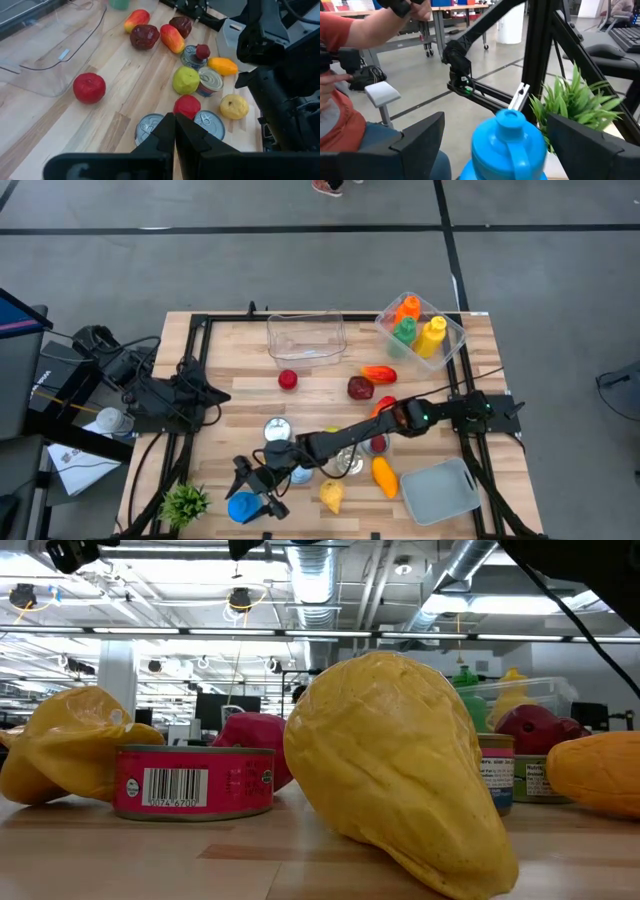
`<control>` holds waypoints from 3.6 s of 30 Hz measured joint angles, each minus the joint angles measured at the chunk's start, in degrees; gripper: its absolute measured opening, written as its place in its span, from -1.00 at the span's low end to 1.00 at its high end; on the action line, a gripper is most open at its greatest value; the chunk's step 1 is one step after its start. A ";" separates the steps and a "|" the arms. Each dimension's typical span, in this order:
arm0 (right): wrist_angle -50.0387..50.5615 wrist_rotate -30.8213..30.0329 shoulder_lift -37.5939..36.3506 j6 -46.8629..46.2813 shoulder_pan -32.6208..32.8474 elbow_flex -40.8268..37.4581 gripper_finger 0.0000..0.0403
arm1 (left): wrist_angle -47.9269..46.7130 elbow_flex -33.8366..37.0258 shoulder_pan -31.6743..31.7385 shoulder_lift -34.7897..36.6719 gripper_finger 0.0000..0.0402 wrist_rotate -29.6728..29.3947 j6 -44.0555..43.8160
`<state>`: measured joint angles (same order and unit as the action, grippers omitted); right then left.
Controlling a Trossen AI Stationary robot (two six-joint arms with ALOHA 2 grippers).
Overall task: Pick & Place Food Item
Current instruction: Put the blue water bottle into the transparent container
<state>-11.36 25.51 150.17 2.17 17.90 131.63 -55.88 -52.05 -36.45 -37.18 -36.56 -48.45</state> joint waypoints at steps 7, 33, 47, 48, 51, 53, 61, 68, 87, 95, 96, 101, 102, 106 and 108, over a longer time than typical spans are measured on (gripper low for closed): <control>0.90 -0.04 0.00 1.43 -0.14 0.00 0.69 | 0.00 0.00 -0.02 -1.59 -1.00 0.02 0.00; 2.37 -0.17 0.28 1.90 -0.84 -0.02 -0.02 | -0.02 0.00 -0.01 -1.56 -1.00 0.09 0.15; 3.53 6.58 -1.42 -4.94 -3.86 -0.13 -0.01 | -0.22 0.00 0.00 -1.56 -1.00 0.29 3.45; 3.68 8.15 -2.00 -5.94 -4.43 -0.13 -0.01 | -0.22 0.00 0.00 -1.54 -1.00 0.28 3.48; 5.91 11.45 -4.18 -7.37 -6.03 -0.11 -0.01 | -0.24 0.00 -0.02 -1.43 -1.00 0.28 3.52; 9.61 12.31 -5.71 -6.53 -6.76 -0.11 -0.01 | -0.24 0.00 -0.02 -1.43 -1.00 0.26 3.59; 28.46 13.17 -20.01 3.85 -7.49 -8.35 -0.01 | -0.24 0.00 -0.02 -1.43 -1.00 0.04 6.23; 33.32 0.47 -45.33 6.40 -10.27 -31.38 -0.01 | -0.13 0.00 -0.02 -1.43 -1.00 0.06 6.20; 20.84 -69.45 -121.03 4.56 -23.00 -87.55 0.00 | 0.83 0.00 -0.01 -1.45 -1.00 -2.03 6.57; 34.04 -81.29 -125.04 -2.86 -23.99 -88.15 0.00 | 0.83 0.00 -0.02 -1.45 -1.00 -2.03 6.64; 35.93 -82.20 -124.88 -4.77 -24.01 -88.15 0.00 | 0.83 0.00 -0.02 -1.45 -1.00 -2.03 6.64; 39.87 -82.53 -124.67 -10.34 -23.80 -88.13 0.02 | 0.83 0.00 -0.02 -1.45 -1.00 -2.03 6.64; 40.15 -82.55 -124.67 -11.02 -23.56 -88.13 0.03 | 0.83 0.00 -0.02 -1.45 -1.00 -2.03 6.64; 41.83 -82.62 -124.69 -13.03 -22.32 -88.13 0.03 | 0.83 0.00 -0.02 -1.45 -1.00 -2.03 6.64; 43.76 -82.74 -124.72 -14.43 -21.89 -88.11 0.03 | 0.83 0.00 -0.02 -1.45 -1.00 -2.03 6.64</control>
<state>32.40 -57.23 25.45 -12.26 -3.99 43.53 -55.05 -52.05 -36.47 -38.63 -38.59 -41.80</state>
